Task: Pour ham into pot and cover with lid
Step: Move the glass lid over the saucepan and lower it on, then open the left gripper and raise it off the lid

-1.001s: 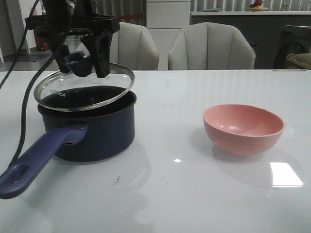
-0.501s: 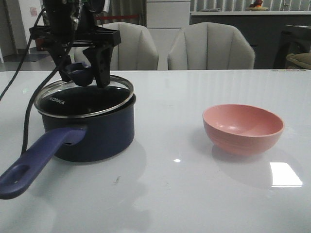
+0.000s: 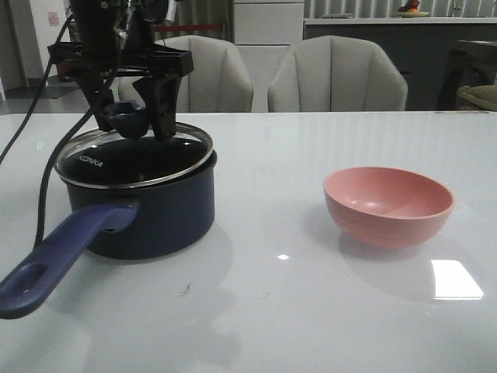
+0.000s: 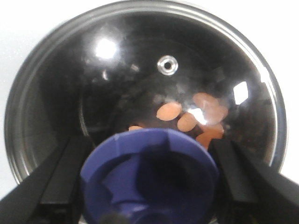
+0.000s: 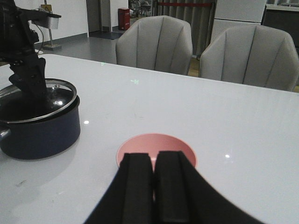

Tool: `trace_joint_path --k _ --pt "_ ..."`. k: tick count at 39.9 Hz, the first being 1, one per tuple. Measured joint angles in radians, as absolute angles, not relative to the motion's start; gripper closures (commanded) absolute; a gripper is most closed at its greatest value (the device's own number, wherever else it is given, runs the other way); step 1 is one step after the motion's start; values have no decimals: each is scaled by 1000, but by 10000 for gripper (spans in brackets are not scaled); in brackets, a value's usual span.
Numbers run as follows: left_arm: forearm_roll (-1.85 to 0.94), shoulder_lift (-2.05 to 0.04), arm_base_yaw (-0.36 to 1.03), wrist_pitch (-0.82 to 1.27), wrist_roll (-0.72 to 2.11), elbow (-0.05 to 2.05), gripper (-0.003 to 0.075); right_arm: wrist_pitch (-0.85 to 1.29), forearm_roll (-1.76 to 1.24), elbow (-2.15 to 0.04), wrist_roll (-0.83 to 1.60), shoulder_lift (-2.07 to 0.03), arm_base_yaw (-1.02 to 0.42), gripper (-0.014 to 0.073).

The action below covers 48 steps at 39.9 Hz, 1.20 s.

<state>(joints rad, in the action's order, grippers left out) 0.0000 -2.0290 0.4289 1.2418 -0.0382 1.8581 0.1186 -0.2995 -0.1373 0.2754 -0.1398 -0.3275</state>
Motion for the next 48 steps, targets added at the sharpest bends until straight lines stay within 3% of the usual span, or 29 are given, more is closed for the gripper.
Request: trace_joint_path --k 6,21,32,48 --pt "0 -2029 429 1240 -38 1858 232 119 -300 -137 275 -140 -327 437" --pt "0 -2034 429 1232 -38 1858 220 119 -300 -137 275 -140 -327 437" --pt "-21 -2034 429 1228 -38 1858 93 119 -300 -137 275 -140 -327 437" --pt "-11 -2034 429 1238 -36 1891 95 119 -300 -137 275 -140 -327 437"
